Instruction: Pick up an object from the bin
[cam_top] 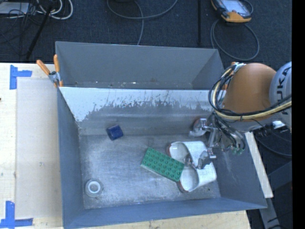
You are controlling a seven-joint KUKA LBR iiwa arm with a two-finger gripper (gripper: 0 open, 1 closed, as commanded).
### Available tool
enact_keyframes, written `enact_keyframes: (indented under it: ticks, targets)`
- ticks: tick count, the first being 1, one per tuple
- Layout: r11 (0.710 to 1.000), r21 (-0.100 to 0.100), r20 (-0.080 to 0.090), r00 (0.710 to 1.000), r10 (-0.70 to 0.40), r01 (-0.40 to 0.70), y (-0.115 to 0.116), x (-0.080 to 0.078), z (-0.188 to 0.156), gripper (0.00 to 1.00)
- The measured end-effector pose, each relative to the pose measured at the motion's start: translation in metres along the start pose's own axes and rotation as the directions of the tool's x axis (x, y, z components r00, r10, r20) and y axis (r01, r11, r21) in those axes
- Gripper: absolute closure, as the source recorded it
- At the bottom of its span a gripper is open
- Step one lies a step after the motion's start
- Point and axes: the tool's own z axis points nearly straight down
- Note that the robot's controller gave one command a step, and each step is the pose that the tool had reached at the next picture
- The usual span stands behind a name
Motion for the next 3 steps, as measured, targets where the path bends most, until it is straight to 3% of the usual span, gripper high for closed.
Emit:
enact_keyframes:
  ticks: [1,2,3]
  targets:
    - [0.983,0.001,0.0,0.983,0.182,-0.182,0.022,-0.012,0.076,0.0]
    - [0.983,0.0,0.024,0.983,0.182,-0.182,0.022,-0.017,0.074,1.0]
    - [0.991,0.0,0.009,0.991,0.132,-0.132,0.014,-0.013,-0.038,1.0]
